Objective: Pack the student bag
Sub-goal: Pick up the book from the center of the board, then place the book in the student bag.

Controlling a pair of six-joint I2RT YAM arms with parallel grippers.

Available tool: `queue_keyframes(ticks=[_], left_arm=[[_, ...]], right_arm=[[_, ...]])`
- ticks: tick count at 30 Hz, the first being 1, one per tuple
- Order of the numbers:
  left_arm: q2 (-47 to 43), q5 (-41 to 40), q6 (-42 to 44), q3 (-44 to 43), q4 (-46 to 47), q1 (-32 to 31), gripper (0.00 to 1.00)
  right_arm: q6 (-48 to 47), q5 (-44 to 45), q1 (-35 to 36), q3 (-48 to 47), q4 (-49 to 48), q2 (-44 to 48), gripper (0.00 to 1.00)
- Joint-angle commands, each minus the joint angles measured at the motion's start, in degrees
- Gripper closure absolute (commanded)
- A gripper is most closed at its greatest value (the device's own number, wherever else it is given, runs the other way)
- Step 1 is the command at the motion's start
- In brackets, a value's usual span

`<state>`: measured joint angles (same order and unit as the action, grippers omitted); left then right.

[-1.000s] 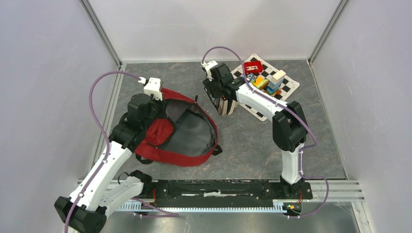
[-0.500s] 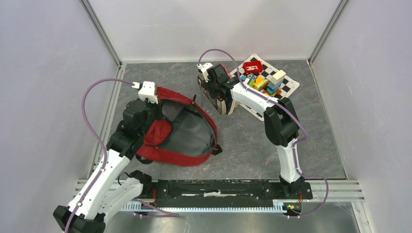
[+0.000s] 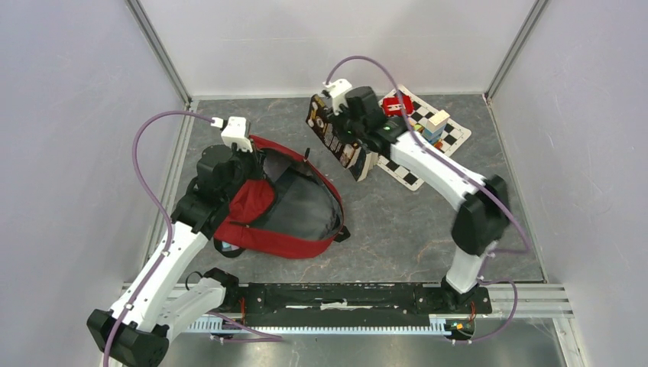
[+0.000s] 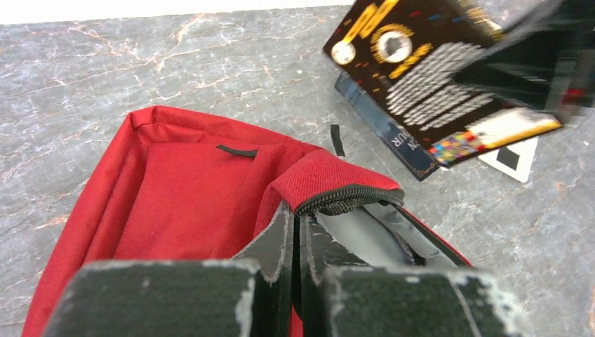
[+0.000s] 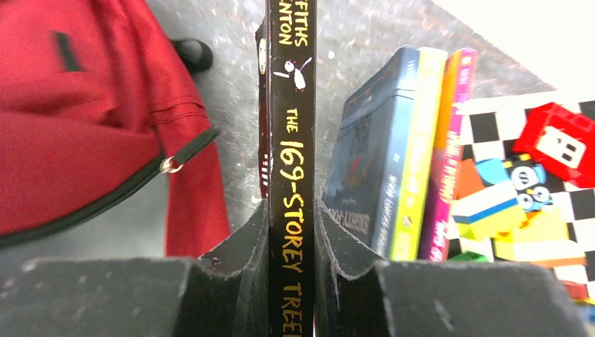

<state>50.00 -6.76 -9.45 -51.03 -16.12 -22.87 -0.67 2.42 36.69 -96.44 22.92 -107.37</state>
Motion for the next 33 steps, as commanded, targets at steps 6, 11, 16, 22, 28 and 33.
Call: queue_keyframes(ticks=[6,11,16,22,28,33], left_arm=[[2.04,2.05,-6.3,-5.95,6.56,1.46,0.98],[3.72,4.66,-6.69,-8.07,7.52,1.88,0.98],[3.22,9.7,-7.56,-6.2,8.34,3.38,0.98],[2.86,11.9,-6.4,-5.03,7.7,3.38,0.98],[2.47,13.82,-7.03,-5.01,7.42,3.4,0.98],[2.1,14.76,-6.93,-4.52,8.17,3.38,0.98]], right_arm=[[10.48,-7.49,0.05,20.47,-11.24,27.38,1.0],[18.11,-16.22,0.05,29.33,-14.21,34.65,1.0],[24.4,-24.16,0.47,40.83,-24.55,39.34,1.0],[28.1,-27.4,2.02,43.97,-29.53,39.51,1.0],[30.82,-25.08,5.64,43.94,-34.71,39.33,1.0],[31.13,-20.31,8.1,45.46,-37.2,36.65,1.0]])
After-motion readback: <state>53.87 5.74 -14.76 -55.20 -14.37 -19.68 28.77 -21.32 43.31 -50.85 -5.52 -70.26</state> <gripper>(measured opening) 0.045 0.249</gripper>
